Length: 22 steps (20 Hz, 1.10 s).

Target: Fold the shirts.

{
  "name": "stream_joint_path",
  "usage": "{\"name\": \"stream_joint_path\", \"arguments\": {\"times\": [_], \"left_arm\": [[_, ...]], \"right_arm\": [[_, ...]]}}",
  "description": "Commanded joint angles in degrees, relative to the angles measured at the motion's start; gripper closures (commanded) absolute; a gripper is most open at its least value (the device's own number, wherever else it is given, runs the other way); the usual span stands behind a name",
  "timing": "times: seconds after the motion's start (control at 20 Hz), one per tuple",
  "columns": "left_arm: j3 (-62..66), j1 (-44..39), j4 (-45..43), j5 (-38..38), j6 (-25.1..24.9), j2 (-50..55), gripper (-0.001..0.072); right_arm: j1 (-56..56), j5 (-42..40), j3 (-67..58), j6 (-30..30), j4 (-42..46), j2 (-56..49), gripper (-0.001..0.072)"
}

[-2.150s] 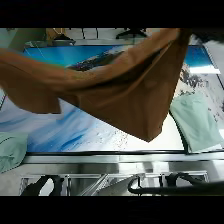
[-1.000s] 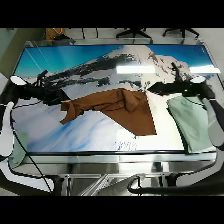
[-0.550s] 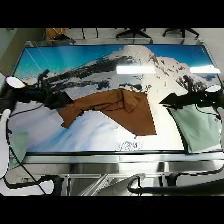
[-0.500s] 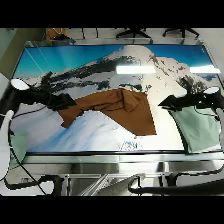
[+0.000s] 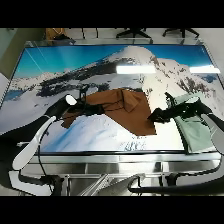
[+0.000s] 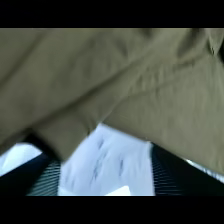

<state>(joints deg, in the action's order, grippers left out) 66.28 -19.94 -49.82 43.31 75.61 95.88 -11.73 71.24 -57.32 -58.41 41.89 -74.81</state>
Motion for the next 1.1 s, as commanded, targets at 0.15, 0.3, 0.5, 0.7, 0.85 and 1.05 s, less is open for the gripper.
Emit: {"name": "stream_joint_path", "arguments": {"times": [0.15,0.3,0.5,0.7,0.85,1.05], "left_arm": [[12.02,-1.27,-0.2,0.96,0.52,9.75,0.0255],[14.99,-1.31,-1.2,3.1,-0.11,10.56,0.0691],[17.86,-1.18,-1.62,9.42,-0.13,9.38,0.0696],[24.85,-0.81,-1.62,15.58,-0.2,-1.18,0.0696],[40.98,1.4,-1.62,20.81,-0.09,-11.5,0.0696],[63.65,5.84,-1.62,20.06,0.52,-20.81,0.0696]], "right_arm": [[5.51,-1.84,0.44,2.36,-0.5,-3.67,0.0445],[6.19,-1.81,0.44,4.68,-4.31,-3.72,0.0688],[5.99,-1.27,-0.46,6.01,-6.21,-1.81,0.0694],[3.58,5.68,-11.82,6.84,-15.98,5.16,0.0694],[-0.92,7.15,-31.32,6.58,-26.86,11.26,0.0695],[-6.12,-0.26,-61.37,3.39,-31.58,15.23,0.0696]]}}
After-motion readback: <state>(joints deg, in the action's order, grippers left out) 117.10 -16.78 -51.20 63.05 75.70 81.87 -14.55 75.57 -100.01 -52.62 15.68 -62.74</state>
